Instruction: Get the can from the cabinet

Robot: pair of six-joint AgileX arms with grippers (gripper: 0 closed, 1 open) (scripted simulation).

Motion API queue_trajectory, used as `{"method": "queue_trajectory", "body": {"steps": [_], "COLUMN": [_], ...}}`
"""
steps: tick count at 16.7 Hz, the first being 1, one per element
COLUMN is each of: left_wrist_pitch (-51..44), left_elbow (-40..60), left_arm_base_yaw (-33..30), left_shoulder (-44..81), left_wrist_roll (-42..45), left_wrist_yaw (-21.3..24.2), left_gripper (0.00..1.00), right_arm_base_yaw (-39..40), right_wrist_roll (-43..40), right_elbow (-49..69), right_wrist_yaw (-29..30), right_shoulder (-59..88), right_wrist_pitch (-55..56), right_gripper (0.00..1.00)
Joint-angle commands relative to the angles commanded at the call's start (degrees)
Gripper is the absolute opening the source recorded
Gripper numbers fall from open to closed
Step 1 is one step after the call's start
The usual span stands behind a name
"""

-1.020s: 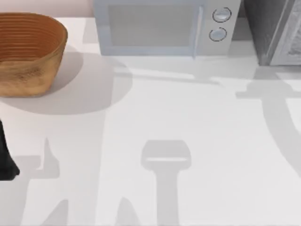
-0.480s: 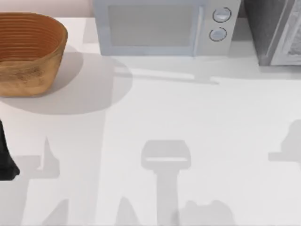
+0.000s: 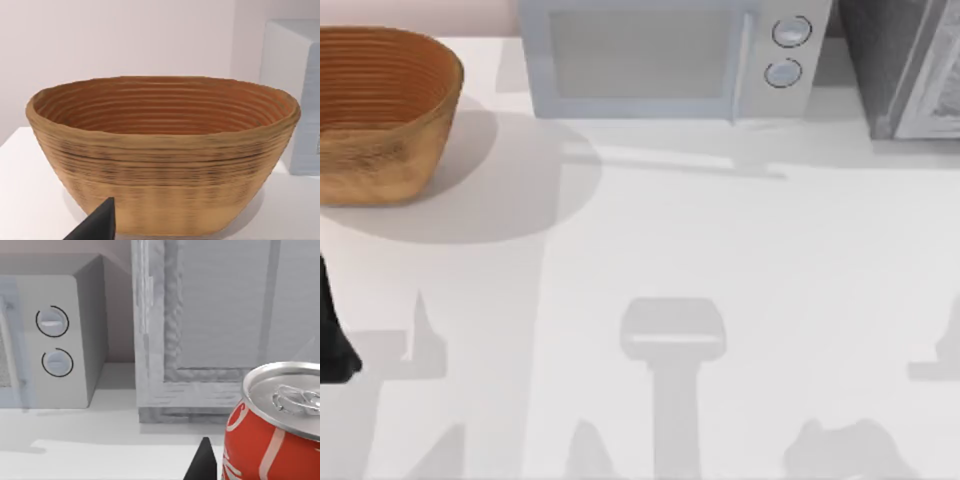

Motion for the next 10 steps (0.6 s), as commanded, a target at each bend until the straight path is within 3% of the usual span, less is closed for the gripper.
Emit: {"method": "queue_trajectory", "body": {"steps": [6, 10], "left_wrist_pitch": [0.0, 0.0], "left_elbow": [0.0, 0.0], "left_arm_base_yaw": [0.0, 0.0], "left_shoulder": [0.0, 0.0], "left_wrist_roll": [0.0, 0.0], "left_wrist_yaw": [0.0, 0.0], "left_gripper": [1.0, 1.0], "right_arm_base_yaw": [-0.1, -3.7], "right_wrist_roll": [0.1, 0.1], "right_elbow": [0.2, 3.7], "right_wrist_yaw": [-0.4, -6.9], "right_shoulder": [0.8, 8.3], "right_wrist_pitch": [0.3, 6.5], "right_gripper": [0.0, 0.0]}}
